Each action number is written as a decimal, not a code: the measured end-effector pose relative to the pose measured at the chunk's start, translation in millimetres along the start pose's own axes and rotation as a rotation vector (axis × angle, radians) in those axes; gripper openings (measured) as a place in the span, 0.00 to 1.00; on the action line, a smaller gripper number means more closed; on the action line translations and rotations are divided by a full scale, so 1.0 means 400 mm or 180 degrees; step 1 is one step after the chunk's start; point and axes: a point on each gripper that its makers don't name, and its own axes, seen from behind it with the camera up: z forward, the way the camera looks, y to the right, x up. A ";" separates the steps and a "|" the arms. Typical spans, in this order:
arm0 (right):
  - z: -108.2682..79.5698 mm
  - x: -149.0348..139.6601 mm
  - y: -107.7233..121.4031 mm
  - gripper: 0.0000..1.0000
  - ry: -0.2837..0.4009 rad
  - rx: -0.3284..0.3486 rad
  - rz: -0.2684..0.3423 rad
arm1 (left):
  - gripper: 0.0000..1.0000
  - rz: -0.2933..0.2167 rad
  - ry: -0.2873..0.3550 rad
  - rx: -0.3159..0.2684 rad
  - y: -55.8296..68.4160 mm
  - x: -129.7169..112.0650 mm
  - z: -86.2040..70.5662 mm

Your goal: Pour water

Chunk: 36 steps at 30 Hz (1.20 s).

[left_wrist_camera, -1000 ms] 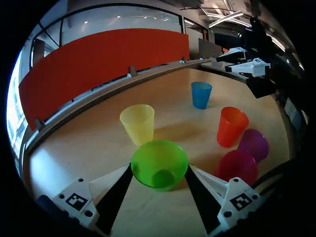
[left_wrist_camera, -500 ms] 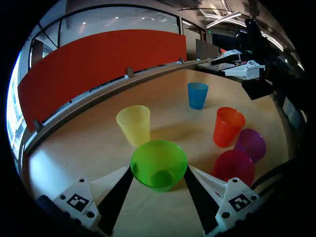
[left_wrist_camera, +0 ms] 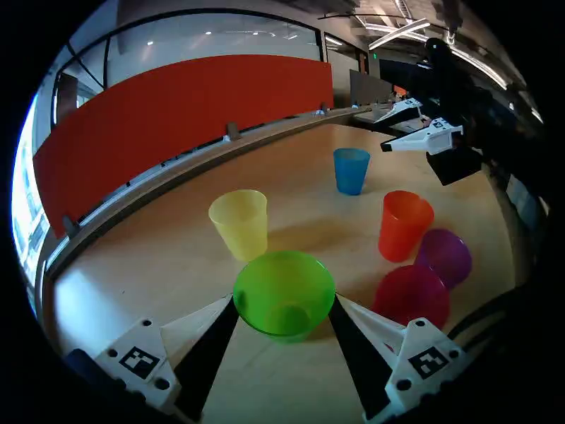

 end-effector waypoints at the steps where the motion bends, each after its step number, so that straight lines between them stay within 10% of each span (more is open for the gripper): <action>1: 0.004 -0.004 -0.001 1.00 -0.0016 0.0006 0.0005 | 0.86 0.0002 0.0000 0.0004 -0.001 0.000 -0.002; 36: 0.159 -0.123 -0.010 1.00 -0.0509 0.0050 0.0157 | 0.86 -0.0026 0.0037 0.0043 -0.019 0.006 -0.027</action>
